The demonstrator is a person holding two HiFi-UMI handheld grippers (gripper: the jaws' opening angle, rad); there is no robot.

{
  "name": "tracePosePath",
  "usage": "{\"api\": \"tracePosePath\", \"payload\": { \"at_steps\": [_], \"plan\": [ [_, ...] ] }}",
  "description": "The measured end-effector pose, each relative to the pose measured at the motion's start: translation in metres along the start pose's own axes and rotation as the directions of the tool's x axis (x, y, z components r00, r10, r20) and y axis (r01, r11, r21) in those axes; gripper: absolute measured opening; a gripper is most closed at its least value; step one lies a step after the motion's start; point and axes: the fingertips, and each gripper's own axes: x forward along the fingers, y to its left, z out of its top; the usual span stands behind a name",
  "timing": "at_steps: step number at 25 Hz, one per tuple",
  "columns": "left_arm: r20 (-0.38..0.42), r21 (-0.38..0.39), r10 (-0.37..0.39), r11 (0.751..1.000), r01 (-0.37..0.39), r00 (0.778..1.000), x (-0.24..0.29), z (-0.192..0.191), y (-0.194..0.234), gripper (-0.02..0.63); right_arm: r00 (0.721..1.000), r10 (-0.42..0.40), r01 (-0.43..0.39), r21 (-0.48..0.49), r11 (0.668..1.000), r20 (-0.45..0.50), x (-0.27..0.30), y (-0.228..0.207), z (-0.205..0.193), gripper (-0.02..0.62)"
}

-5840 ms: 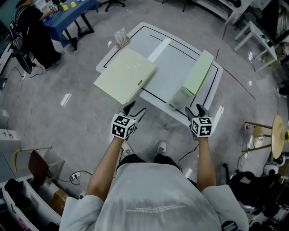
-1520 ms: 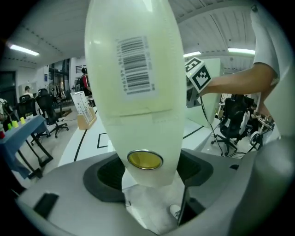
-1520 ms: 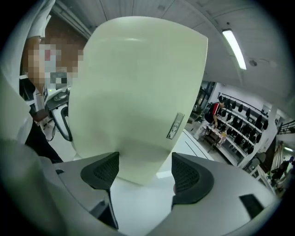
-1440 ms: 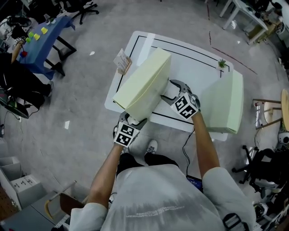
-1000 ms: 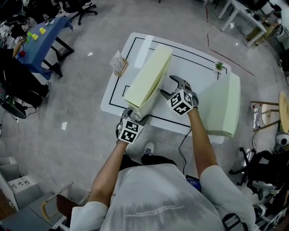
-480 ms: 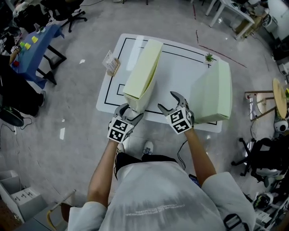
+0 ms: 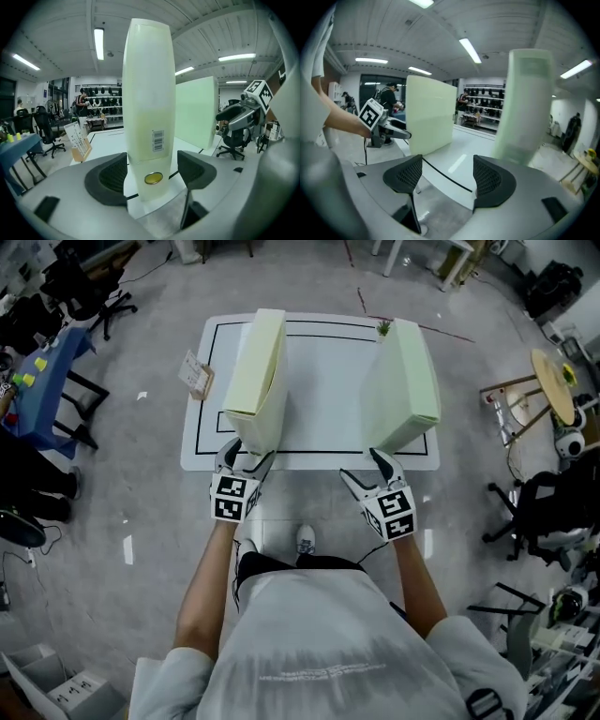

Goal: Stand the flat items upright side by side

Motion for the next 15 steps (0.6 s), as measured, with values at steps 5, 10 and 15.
{"api": "tracePosePath", "payload": {
  "at_steps": [5,10,15],
  "plan": [
    [0.018,-0.022,0.039,0.999,-0.039,0.999,0.003,0.011,0.003,0.348,0.964,-0.262,0.265,0.146,0.953,-0.043,-0.045,-0.061,-0.031,0.362],
    [0.002,-0.032,0.045,0.998,-0.045,0.999,0.007,0.013,0.001,0.344,0.938,-0.346,0.344,0.156,0.926,-0.012,-0.040,-0.103,-0.018,0.383],
    [-0.002,-0.050,0.077,0.996,-0.077,0.997,0.010,0.013,0.001,0.330,0.939,-0.343,0.338,0.164,0.927,0.005,-0.008,-0.118,-0.004,0.393]
  ]
}}
